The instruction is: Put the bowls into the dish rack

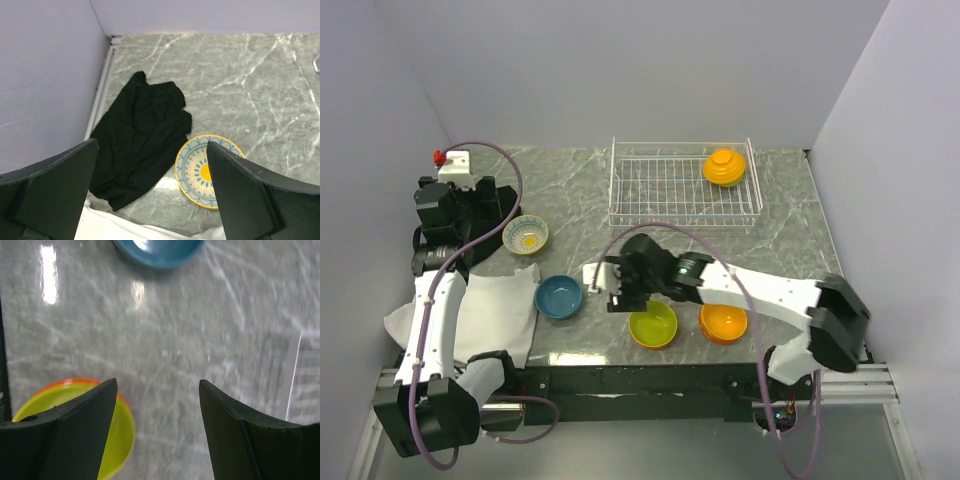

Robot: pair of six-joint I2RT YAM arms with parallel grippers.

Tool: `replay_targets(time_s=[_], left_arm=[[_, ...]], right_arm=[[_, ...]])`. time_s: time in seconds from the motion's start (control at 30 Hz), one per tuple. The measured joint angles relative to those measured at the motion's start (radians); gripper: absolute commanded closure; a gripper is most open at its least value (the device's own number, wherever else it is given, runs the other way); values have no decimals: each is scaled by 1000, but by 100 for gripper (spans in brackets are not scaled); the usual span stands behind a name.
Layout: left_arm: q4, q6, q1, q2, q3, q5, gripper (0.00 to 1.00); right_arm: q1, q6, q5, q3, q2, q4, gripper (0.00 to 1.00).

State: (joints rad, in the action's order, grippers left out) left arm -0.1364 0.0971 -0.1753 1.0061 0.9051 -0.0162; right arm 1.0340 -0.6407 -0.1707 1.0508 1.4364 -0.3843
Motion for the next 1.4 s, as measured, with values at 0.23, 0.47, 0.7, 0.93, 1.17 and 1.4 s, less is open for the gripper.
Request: replay_targets(time_s=[0.23, 0.47, 0.7, 0.93, 1.17, 1.4], left_arm=[[-14, -13, 0, 25, 12, -5, 3], [-45, -28, -12, 24, 67, 3, 3], [-69, -21, -48, 38, 154, 54, 3], [-98, -3, -55, 38, 158, 82, 3], [-137, 14, -44, 46, 201, 104, 3], [-135, 22, -28, 75, 217, 112, 3]], right_arm=[[60, -167, -63, 263, 286, 8, 29], [78, -190, -79, 337, 391, 76, 30], [78, -164, -37, 517, 574, 238, 35], [60, -180, -48, 846, 803, 257, 37], [44, -230, -67, 927, 872, 204, 38], [38, -253, -81, 1015, 939, 156, 37]])
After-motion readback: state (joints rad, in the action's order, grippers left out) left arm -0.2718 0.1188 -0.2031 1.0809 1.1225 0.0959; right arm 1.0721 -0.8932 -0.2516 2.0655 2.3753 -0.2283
